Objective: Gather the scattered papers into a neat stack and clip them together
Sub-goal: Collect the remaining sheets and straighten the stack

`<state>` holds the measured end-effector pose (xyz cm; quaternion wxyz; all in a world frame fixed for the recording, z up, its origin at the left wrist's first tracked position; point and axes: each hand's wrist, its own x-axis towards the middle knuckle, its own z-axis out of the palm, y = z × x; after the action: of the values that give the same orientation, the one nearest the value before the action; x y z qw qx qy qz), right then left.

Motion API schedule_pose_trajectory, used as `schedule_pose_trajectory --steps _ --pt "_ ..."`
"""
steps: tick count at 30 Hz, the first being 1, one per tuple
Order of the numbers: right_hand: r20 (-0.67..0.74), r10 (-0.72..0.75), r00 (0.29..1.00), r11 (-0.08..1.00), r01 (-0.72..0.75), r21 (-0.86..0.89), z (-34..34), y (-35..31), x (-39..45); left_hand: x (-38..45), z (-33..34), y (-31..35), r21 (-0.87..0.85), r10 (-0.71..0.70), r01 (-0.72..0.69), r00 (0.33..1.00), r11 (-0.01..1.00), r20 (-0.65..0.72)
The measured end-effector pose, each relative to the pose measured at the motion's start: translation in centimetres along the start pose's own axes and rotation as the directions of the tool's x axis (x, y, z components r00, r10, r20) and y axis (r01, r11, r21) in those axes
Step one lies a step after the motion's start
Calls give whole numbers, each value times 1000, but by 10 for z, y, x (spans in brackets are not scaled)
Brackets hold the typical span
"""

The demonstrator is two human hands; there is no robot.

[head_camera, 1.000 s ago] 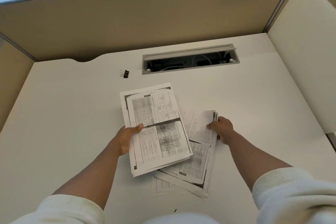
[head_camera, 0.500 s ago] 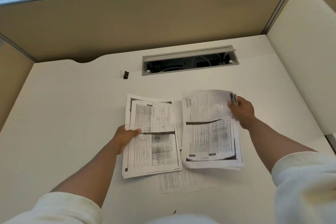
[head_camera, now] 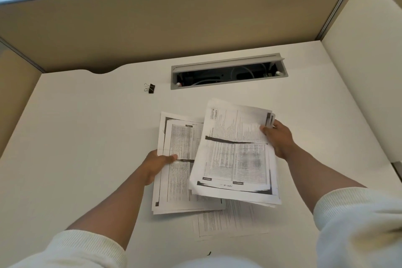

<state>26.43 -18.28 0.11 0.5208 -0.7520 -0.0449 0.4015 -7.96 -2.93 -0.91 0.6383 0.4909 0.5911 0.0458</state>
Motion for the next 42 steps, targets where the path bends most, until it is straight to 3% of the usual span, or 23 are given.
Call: schedule_pose_trajectory --steps 6,10,17,21,24,27,32,38,42 --pt "222 136 965 991 -132 -33 44 10 -15 -4 6 5 -50 2 -2 1000 999 11" --pt "274 141 951 989 -124 -79 65 13 -22 -6 6 12 -87 -46 52 997 995 70" --pt "331 125 935 990 -98 -99 90 7 -27 -2 10 7 -20 14 -13 999 1000 44" --pt "344 115 932 980 -49 -195 93 7 -25 1 12 5 16 43 -44 998 999 37" --pt "262 107 959 953 -24 -302 89 10 -22 2 12 4 27 56 -57 998 998 30" --pt "72 29 997 810 19 -587 77 14 -18 5 12 3 31 49 -50 999 998 19" --pt "-197 176 964 608 -264 -749 60 12 -22 7 15 0 40 53 -53 998 998 -19" --pt "-238 259 936 405 -329 -853 64 19 -28 8 22 -3 38 46 -43 995 998 -88" --pt "-239 250 938 350 -318 -881 72 28 -39 9 26 -4 32 40 -37 994 999 -104"
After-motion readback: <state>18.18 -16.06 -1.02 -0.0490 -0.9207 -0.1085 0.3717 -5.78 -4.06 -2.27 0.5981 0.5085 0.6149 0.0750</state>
